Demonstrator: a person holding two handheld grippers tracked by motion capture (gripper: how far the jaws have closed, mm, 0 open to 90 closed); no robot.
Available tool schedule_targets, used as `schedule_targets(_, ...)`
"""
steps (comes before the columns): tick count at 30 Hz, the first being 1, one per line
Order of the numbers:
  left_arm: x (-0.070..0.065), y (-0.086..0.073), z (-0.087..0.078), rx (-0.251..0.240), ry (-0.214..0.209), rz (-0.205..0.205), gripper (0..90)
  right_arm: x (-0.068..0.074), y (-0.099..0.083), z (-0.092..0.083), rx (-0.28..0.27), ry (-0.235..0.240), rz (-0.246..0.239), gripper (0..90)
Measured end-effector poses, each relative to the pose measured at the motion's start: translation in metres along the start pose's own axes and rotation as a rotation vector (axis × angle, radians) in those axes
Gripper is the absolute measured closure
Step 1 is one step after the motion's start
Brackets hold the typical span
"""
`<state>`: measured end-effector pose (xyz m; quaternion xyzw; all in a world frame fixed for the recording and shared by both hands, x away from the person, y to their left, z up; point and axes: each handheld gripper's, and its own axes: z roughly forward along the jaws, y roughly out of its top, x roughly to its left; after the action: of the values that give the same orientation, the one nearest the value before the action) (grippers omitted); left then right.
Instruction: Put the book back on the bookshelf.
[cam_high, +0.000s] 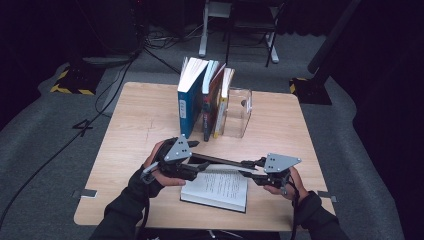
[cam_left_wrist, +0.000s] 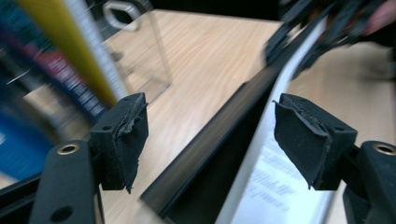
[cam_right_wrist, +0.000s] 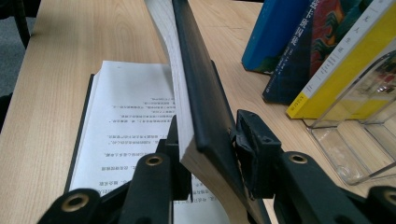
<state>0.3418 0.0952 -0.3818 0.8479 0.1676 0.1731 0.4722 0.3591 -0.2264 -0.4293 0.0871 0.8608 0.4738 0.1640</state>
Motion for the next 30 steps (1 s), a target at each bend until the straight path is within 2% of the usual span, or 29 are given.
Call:
schedule_targets(6,-0.016,0.005,0.019,0.093,0.011,0.058,23.8,0.001,0.001,0.001,0.013,0.016,-0.008,65.0)
schedule_targets(8,-0.018,0.004,0.024,0.108,-0.002,0.061,23.3,0.002,0.001,0.001,0.02,0.022,-0.015,64.2)
schedule_targets(15,-0.021,-0.002,0.036,0.181,0.012,0.069,23.3,0.002,0.001,0.002,0.021,0.022,-0.015,64.1)
schedule_targets(20,-0.024,-0.004,0.039,0.199,0.061,0.094,24.9,0.002,0.001,0.002,0.016,0.025,-0.006,64.1)
schedule_targets(21,-0.024,-0.004,0.039,0.199,0.072,0.093,26.5,0.002,0.001,0.002,0.016,0.025,-0.007,64.1)
schedule_targets(26,-0.021,-0.004,0.037,0.211,0.061,0.096,35.0,0.002,0.001,0.002,0.017,0.022,-0.006,64.1)
schedule_targets(28,-0.019,-0.005,0.035,0.212,0.041,0.099,46.6,0.002,0.001,0.002,0.015,0.023,-0.002,63.7)
schedule_targets(30,-0.018,-0.006,0.033,0.21,0.032,0.092,52.5,0.002,0.0,0.002,0.012,0.025,0.006,62.0)
